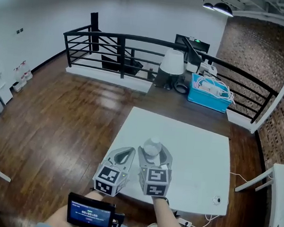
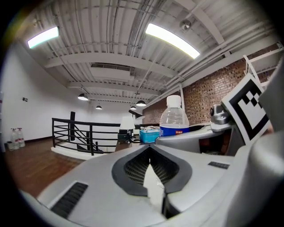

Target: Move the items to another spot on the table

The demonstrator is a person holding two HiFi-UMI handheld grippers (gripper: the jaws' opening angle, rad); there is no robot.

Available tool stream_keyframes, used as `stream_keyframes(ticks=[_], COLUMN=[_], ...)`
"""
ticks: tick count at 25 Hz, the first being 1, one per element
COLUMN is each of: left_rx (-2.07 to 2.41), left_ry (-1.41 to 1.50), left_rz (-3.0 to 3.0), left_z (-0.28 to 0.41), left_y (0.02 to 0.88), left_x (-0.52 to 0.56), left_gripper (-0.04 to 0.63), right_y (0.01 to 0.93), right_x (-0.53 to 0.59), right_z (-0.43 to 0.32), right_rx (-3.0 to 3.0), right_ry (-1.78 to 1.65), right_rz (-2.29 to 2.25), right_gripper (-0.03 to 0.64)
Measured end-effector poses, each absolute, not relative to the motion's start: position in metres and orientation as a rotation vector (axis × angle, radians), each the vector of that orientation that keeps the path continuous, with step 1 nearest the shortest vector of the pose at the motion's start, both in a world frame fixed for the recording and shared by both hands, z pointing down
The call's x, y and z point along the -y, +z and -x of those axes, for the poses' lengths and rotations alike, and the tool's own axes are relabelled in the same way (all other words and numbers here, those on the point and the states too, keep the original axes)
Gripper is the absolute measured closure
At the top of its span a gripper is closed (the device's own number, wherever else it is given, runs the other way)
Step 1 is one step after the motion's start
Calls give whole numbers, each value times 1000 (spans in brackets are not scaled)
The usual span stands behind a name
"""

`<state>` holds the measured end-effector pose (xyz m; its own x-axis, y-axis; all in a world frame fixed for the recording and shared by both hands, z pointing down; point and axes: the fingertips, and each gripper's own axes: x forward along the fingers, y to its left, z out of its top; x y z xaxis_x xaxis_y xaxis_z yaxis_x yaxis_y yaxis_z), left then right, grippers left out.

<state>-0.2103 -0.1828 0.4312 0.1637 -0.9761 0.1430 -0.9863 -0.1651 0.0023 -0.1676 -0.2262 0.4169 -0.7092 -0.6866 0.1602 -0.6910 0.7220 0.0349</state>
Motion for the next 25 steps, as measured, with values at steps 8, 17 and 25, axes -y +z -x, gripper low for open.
stream_keyframes(ticks=[8, 17, 25], left_rx=[2052, 2104, 2129], left_ry=[190, 205, 217], left_rz=[-2219, -2141, -2093], left_z=[280, 328, 354], left_y=[447, 460, 473], left_x=[153, 134, 128], left_gripper=[584, 584, 584], right_y=[436, 456, 486], right_x=[202, 187, 186], right_z=[241, 296, 324], right_rx=[2790, 2805, 2801], right_ry=[64, 84, 72], right_rz=[-991, -897, -843], right_gripper=[321, 320, 319])
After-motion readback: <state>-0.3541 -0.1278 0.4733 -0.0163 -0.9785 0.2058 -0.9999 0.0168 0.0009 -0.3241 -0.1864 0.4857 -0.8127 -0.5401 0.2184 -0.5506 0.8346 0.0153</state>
